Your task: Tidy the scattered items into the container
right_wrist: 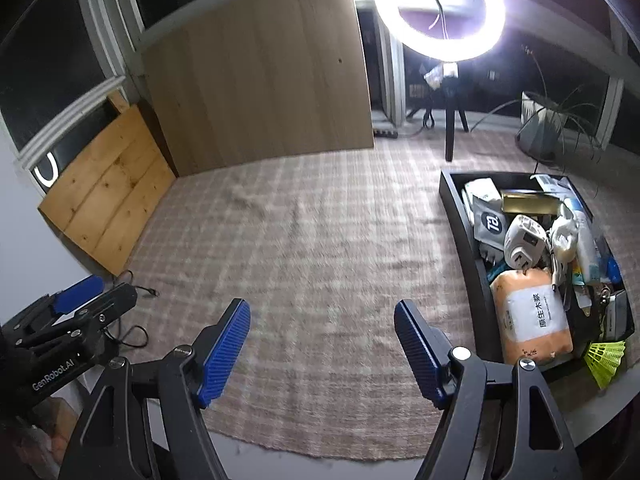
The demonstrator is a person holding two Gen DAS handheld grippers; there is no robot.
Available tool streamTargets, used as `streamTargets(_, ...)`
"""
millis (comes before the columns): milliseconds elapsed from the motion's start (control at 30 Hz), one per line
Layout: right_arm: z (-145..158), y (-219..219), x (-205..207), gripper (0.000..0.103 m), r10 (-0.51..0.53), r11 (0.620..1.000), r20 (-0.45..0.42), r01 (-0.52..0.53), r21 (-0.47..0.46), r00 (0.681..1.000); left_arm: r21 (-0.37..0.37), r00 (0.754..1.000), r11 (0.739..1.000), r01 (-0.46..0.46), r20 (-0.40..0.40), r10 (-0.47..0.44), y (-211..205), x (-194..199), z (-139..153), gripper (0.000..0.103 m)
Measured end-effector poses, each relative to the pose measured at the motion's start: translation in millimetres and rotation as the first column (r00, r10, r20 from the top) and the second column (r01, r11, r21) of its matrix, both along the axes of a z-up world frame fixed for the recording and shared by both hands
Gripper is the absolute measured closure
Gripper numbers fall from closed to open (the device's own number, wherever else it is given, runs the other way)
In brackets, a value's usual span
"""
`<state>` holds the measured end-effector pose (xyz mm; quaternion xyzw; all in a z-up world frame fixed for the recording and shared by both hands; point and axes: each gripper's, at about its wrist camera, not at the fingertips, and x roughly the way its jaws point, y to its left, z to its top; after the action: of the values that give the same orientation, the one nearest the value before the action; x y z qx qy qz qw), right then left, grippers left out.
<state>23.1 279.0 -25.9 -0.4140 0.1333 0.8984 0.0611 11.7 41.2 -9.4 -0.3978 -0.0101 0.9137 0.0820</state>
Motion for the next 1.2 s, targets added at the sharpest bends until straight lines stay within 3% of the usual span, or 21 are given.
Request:
streamTargets(167,11,-9,3,0.023,-0.009,1.000,-0.041,0.010,0.021,0.999,-0.029,0.996,1.000,0.006,-0.089,-0.009,2,19,19,0.029)
streamTargets(400,20,-11,3,0.023,-0.012,0.999,-0.064,0.014,0.034,0.998,-0.043,0.989,0.999,0.022,-0.142,-0.028,5,29,34,0.026)
streamTargets(833,24,-18,14,0.023,0.011,0.996,-0.076,-0.004,0.094,0.997,-0.049,0.991,0.999,0.014,-0.133,-0.021,7,34,33,0.020)
streamTargets(1200,22,-8,20,0.022,0.014,0.998,-0.077,-0.009,0.069,0.997,-0.060,0.990,0.998,0.010,-0.137,-0.019,17,42,35,0.019)
